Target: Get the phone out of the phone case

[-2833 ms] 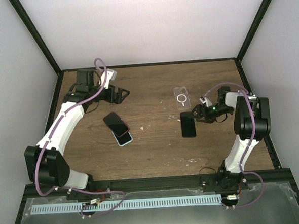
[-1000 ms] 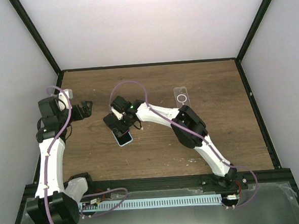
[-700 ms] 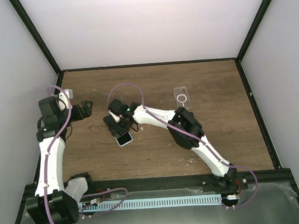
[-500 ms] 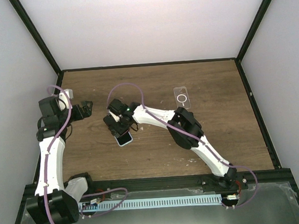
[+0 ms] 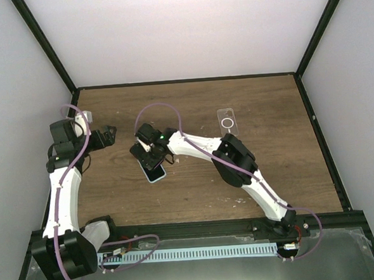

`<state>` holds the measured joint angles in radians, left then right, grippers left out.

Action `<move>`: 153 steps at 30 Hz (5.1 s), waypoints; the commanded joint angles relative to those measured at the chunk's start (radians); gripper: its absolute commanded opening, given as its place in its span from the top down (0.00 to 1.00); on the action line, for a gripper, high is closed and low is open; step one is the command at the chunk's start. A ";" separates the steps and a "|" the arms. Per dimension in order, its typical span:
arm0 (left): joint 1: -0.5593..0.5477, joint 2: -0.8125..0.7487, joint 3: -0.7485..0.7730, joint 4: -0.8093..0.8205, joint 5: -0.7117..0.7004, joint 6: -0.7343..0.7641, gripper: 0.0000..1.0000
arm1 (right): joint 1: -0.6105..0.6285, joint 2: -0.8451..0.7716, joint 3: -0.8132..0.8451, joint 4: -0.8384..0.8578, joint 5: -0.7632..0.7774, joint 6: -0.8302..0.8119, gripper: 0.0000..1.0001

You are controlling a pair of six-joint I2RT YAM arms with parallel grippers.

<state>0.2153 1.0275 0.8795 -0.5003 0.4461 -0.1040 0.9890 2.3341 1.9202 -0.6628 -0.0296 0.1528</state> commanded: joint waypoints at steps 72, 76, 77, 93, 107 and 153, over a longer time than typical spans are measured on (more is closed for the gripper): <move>-0.161 0.210 0.170 0.167 0.838 0.018 1.00 | -0.457 -0.772 -0.367 0.169 -0.704 -0.387 0.00; -0.217 0.251 0.276 -0.023 0.860 0.263 1.00 | -0.485 -0.779 -0.319 0.033 -0.821 -0.489 0.00; -0.239 0.264 0.309 -0.087 0.858 0.335 1.00 | -0.484 -0.771 -0.300 -0.011 -0.850 -0.511 0.00; -0.454 0.313 0.453 -0.269 0.869 0.593 1.00 | -0.479 -0.740 -0.286 -0.123 -1.113 -0.535 0.23; -0.516 0.331 0.495 -0.346 0.782 0.677 1.00 | -0.426 -0.665 -0.205 -0.241 -1.061 -0.635 0.65; -0.524 0.142 0.101 0.097 0.822 0.009 0.40 | -0.645 -0.696 -0.357 0.162 -1.571 0.064 0.99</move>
<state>-0.2924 1.1603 0.9646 -0.4397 1.2579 -0.0753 0.3492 1.6745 1.5528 -0.5293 -1.5082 0.1993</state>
